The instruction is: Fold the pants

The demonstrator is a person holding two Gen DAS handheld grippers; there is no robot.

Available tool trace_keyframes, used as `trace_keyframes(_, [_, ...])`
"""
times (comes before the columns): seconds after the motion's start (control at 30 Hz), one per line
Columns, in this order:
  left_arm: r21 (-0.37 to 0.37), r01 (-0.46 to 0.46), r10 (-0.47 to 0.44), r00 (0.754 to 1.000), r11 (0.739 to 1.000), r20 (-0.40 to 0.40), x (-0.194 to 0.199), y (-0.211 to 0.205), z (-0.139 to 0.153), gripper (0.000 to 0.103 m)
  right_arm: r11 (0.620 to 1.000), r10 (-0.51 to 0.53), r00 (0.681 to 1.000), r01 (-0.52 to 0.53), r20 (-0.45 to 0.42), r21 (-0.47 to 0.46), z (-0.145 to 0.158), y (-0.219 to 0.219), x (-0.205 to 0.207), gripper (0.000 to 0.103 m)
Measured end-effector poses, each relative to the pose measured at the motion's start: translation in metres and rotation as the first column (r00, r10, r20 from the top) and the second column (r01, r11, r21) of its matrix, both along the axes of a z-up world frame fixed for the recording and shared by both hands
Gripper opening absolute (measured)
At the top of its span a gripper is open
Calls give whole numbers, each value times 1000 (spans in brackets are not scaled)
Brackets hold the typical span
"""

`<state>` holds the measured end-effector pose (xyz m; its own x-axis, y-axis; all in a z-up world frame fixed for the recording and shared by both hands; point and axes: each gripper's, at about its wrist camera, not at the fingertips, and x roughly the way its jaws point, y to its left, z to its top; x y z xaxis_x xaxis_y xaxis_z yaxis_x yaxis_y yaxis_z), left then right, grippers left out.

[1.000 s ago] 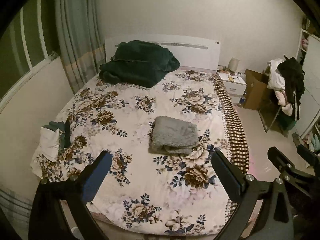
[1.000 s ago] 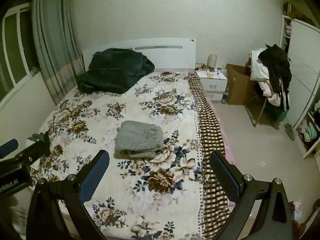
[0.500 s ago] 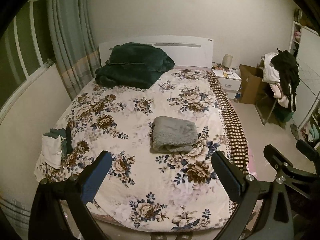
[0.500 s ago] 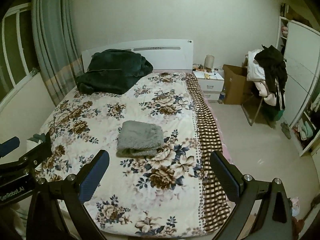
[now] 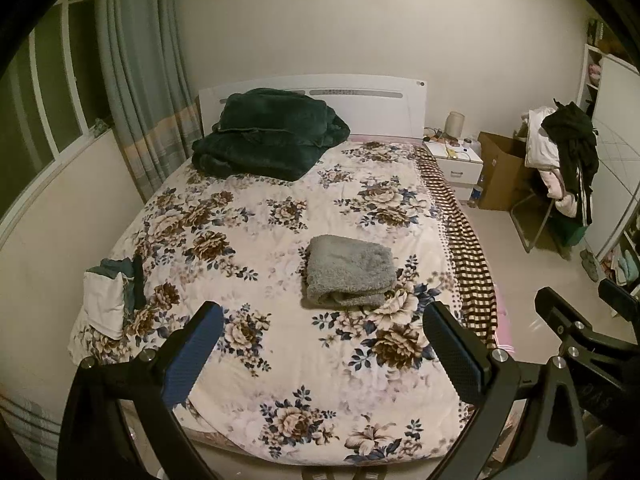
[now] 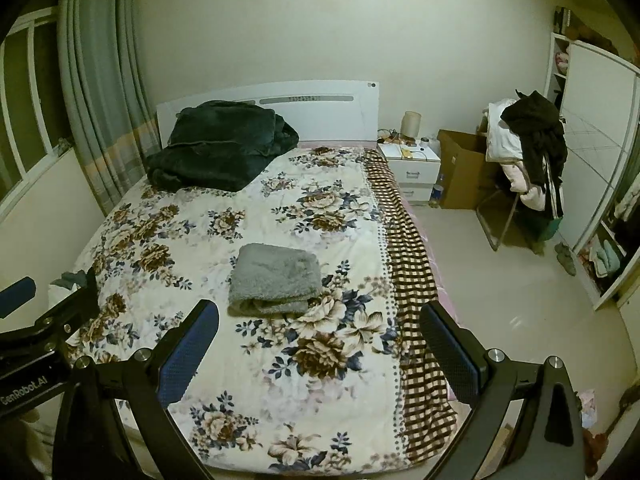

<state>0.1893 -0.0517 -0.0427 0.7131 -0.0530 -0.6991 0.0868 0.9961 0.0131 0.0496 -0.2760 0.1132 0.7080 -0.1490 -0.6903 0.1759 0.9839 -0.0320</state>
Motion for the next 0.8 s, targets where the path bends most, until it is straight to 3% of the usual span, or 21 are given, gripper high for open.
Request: trace_keyframes(0.8, [3, -26, 26, 1000, 1000, 10, -13, 3, 3, 103, 1000, 0, 1000, 0, -12, 5, -6, 5, -9, 102])
